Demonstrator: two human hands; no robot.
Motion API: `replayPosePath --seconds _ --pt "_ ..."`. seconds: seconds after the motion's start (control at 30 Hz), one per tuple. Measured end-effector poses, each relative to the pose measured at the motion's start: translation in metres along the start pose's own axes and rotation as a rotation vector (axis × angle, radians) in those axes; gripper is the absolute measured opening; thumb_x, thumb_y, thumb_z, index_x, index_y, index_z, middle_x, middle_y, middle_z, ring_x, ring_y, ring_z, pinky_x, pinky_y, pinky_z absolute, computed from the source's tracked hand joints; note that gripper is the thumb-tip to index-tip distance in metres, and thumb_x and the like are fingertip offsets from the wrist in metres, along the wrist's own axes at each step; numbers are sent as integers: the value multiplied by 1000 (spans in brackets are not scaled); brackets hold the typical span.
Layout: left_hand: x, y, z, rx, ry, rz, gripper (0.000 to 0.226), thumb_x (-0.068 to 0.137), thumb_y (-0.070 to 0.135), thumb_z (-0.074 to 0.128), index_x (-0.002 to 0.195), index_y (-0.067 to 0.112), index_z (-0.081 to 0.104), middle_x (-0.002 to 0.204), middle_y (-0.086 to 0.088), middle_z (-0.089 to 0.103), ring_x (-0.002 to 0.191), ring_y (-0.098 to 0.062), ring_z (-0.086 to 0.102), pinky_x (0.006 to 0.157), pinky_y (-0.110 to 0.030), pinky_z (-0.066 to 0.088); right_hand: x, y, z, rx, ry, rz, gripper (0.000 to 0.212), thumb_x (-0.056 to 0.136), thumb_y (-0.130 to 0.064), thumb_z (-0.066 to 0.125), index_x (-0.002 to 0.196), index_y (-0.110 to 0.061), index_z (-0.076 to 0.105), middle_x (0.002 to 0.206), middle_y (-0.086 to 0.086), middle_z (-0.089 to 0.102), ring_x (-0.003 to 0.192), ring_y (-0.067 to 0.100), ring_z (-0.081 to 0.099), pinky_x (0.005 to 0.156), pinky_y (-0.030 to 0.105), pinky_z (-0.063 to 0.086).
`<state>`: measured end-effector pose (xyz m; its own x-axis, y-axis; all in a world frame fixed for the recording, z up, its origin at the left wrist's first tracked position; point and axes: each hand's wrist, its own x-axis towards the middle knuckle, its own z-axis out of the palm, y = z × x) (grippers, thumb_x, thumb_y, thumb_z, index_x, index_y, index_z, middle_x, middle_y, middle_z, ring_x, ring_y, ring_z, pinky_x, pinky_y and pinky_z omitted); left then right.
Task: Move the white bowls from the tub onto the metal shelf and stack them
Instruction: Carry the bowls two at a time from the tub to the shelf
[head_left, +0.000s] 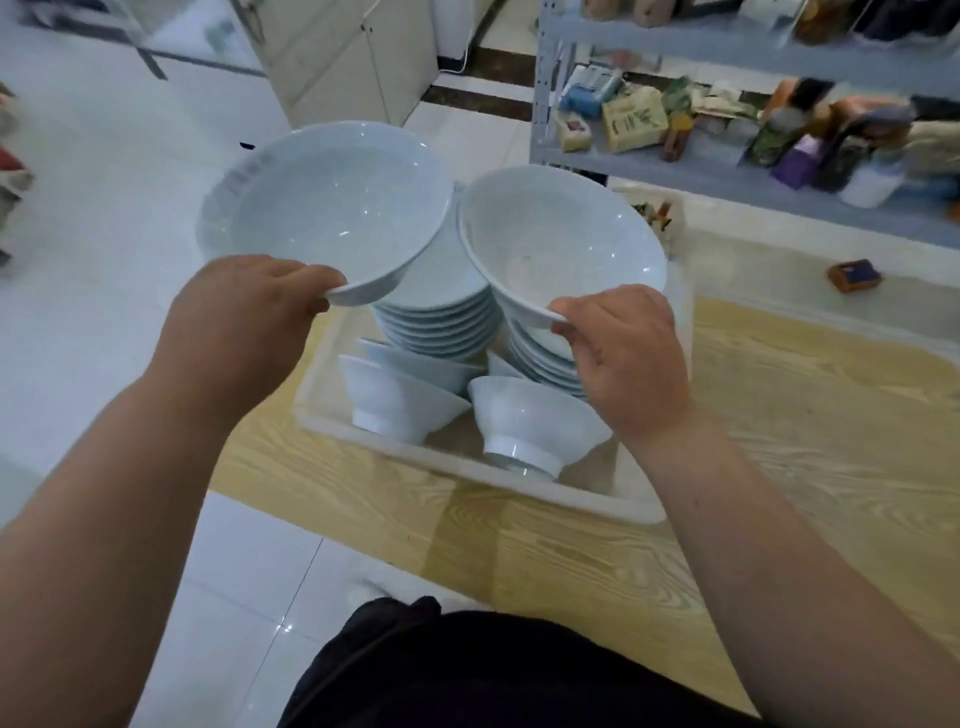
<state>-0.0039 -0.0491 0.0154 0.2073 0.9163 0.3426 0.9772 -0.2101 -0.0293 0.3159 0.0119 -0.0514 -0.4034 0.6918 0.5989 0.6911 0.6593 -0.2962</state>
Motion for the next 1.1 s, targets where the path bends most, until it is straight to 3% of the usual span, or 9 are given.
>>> replayPosePath --seconds 0.17,0.3,0.57,0.7,0.77,0.8,0.83,0.93,1.1 --pt "-76 -13 -30 28 14 -250 19 87 4 57 95 13 71 74 -9 69 63 -36 61 52 -33 43 19 -53 23 99 -20 -153 23 81 -1 67 98 -15 73 81 -4 67 85 14 49 85 36 39" --pt "-153 -39 -51 74 38 -429 19 84 4 58 92 15 71 72 -7 68 62 -36 60 50 -35 46 31 -114 52 184 -80 -281 19 87 -10 58 97 -16 73 79 -4 67 81 20 57 84 41 42" --pt "-334 -88 -107 218 -86 -789 29 74 -6 70 89 18 69 66 -3 63 58 -33 55 47 -34 44 36 -287 124 376 -186 -544 11 89 -14 64 96 -17 72 77 -6 68 79 22 61 89 42 43" --pt "-428 -93 -143 279 -145 -966 26 70 10 79 89 22 67 66 1 61 59 -30 55 47 -30 41 26 -387 157 476 -228 -681 9 89 -13 67 94 -17 72 74 -5 65 74 24 59 86 38 41" --pt "-469 -94 -161 293 -107 -1044 16 75 29 66 88 20 68 69 -2 64 64 -31 58 50 -32 42 19 -435 173 541 -242 -743 9 89 -13 68 96 -16 72 75 -4 66 74 24 58 87 41 44" --pt "-488 -93 -170 293 -88 -1084 23 77 34 54 88 20 68 70 -3 65 65 -32 59 51 -33 42 15 -459 179 574 -251 -773 10 89 -13 68 96 -16 72 76 -3 66 76 24 57 88 42 44" --pt "-506 -91 -177 316 -77 -1105 26 77 32 48 89 20 68 71 -4 66 66 -32 60 52 -35 44 11 -483 185 604 -261 -802 10 88 -12 69 96 -16 72 77 -3 67 76 23 56 89 41 43" --pt "-553 -84 -199 421 -77 -1241 25 74 10 58 94 18 70 71 -6 67 65 -34 60 52 -36 47 4 -550 200 677 -306 -882 15 85 -3 70 94 -16 72 72 -1 64 73 25 54 85 40 42" --pt "-599 -77 -230 535 -33 -1481 22 78 3 68 93 20 71 70 -1 66 66 -30 58 52 -32 43 3 -649 220 790 -366 -1065 12 87 -5 68 93 -15 71 71 -1 65 70 29 56 82 37 40"
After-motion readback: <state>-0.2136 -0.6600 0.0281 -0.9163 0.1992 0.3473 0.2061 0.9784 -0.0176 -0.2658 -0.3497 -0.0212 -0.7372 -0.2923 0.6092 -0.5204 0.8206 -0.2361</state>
